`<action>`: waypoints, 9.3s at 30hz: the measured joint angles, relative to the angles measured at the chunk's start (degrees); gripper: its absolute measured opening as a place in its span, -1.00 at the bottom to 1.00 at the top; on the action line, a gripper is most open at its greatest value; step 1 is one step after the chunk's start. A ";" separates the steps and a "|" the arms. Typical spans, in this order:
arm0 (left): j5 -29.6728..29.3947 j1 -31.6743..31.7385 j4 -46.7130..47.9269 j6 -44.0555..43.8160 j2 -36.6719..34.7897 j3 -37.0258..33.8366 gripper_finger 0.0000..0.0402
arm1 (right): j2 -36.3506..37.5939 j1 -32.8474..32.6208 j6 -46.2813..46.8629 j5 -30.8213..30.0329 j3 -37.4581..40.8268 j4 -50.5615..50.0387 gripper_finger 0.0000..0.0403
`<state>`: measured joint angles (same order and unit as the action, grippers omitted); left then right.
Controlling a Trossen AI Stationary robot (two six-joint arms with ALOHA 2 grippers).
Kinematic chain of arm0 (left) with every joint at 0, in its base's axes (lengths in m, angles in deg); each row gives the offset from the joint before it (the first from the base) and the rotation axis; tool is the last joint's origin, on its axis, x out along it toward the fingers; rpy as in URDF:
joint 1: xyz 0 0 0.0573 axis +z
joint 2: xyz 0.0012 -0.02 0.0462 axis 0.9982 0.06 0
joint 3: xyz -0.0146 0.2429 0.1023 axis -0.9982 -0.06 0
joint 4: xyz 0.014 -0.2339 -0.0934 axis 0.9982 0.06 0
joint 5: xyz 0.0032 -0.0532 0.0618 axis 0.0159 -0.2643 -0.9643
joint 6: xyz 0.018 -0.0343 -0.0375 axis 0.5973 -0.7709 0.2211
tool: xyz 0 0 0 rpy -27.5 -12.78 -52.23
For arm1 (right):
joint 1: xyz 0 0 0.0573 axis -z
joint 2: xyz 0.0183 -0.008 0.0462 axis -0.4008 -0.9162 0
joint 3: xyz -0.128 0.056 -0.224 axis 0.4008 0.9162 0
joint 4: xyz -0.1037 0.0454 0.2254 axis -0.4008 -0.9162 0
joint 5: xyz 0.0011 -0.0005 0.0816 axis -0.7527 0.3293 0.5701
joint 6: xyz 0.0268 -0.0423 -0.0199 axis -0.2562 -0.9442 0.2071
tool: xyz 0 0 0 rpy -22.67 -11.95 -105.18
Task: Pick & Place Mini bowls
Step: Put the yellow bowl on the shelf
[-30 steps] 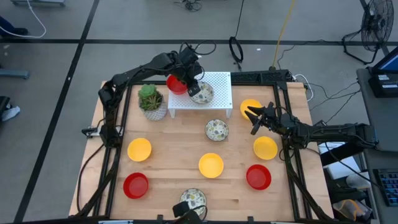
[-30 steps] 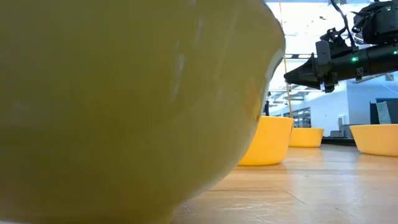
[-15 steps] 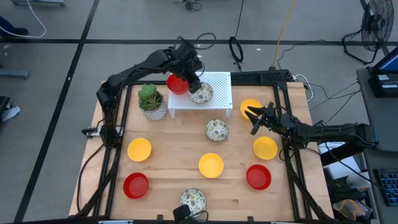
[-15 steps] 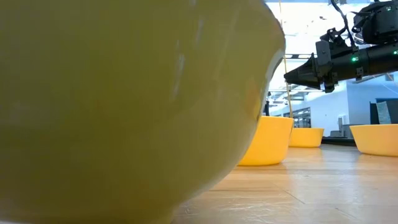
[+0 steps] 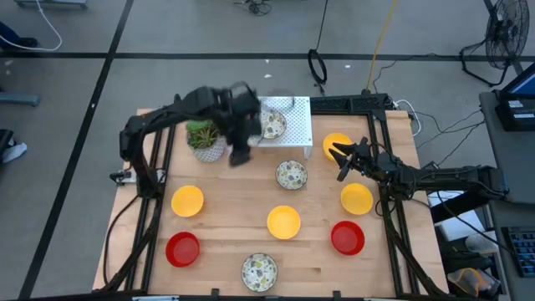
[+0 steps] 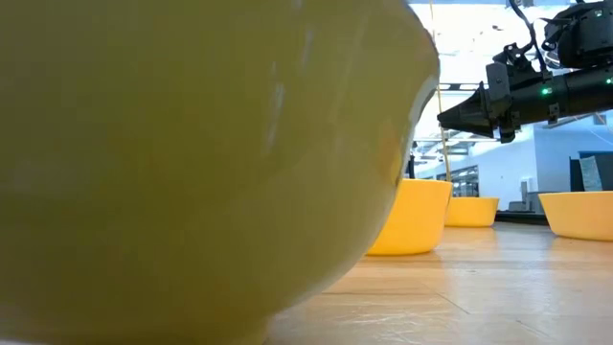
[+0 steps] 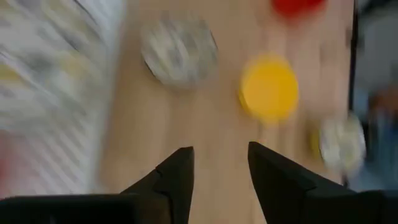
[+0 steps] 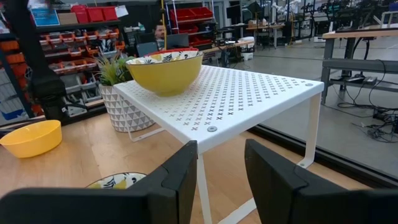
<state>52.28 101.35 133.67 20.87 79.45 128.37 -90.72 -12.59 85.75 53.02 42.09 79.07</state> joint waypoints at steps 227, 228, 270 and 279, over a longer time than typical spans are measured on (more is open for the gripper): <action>8.29 -17.48 -58.95 8.28 -1.54 -43.10 0.32 | -61.14 -12.85 -6.04 50.72 -42.84 0.46 -1.00; 7.79 -17.44 -60.24 7.85 -1.61 -43.10 0.33 | -60.14 -12.80 -5.63 50.75 -42.82 -1.61 -1.00; -29.60 -16.52 -69.47 1.95 -10.95 -43.14 0.34 | -33.03 -8.58 -6.03 -0.80 -42.82 -36.81 -1.00; -29.48 -16.53 -63.33 0.02 -18.07 -43.05 0.34 | -34.04 -2.40 -6.40 6.02 -42.75 -32.82 -1.00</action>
<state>22.79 84.82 70.34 20.89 61.38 85.32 -124.76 -14.99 79.35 59.04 -0.66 46.25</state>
